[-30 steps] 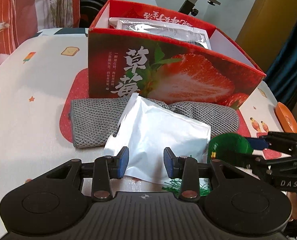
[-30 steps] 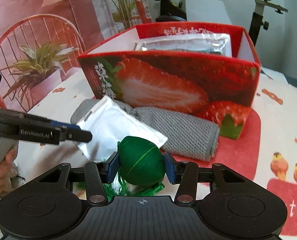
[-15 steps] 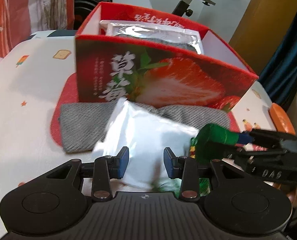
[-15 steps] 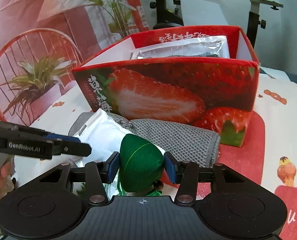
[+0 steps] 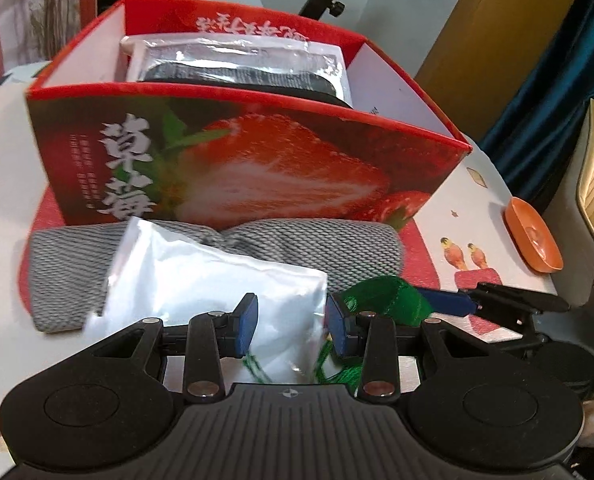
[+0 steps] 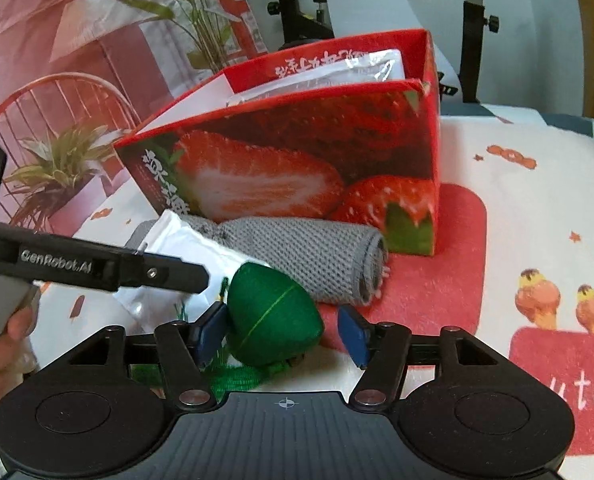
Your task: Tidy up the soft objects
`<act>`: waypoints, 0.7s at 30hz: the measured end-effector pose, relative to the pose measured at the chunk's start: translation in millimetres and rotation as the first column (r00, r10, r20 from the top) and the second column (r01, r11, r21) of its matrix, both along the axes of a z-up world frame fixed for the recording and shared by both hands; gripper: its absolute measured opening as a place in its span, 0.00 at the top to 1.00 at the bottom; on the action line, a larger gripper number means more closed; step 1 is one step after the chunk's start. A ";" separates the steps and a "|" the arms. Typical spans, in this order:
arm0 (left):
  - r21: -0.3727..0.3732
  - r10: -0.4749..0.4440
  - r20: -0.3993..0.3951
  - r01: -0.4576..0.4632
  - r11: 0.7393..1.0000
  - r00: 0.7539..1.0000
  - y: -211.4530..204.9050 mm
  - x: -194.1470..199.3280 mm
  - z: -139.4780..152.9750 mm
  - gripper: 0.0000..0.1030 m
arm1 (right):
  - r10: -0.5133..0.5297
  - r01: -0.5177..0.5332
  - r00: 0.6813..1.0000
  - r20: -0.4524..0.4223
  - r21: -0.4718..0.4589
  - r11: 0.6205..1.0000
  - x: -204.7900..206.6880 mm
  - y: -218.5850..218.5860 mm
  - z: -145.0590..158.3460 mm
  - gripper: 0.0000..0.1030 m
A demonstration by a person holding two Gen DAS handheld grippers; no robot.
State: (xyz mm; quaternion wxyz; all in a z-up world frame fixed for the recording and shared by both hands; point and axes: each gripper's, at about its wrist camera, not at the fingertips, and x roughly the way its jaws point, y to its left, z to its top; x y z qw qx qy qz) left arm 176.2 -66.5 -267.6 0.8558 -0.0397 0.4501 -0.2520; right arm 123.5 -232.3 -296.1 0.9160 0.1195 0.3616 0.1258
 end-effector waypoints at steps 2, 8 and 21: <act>-0.015 -0.010 -0.016 0.010 1.000 1.000 -4.0 1.3 -1.9 0.61 | 0.007 -0.007 1.000 -0.009 -0.010 1.000 -2.6 -0.3 -1.3 0.45; -0.079 -0.024 -0.070 0.018 0.997 0.997 -14.1 7.8 -11.3 0.61 | 0.001 -0.001 1.000 -0.024 0.015 1.000 -9.2 -6.3 -4.3 0.52; -0.150 -0.067 -0.068 0.056 0.987 0.995 -37.8 22.9 -14.6 0.61 | -0.044 0.044 0.999 -0.011 -0.031 0.999 -6.3 -9.2 -4.2 0.54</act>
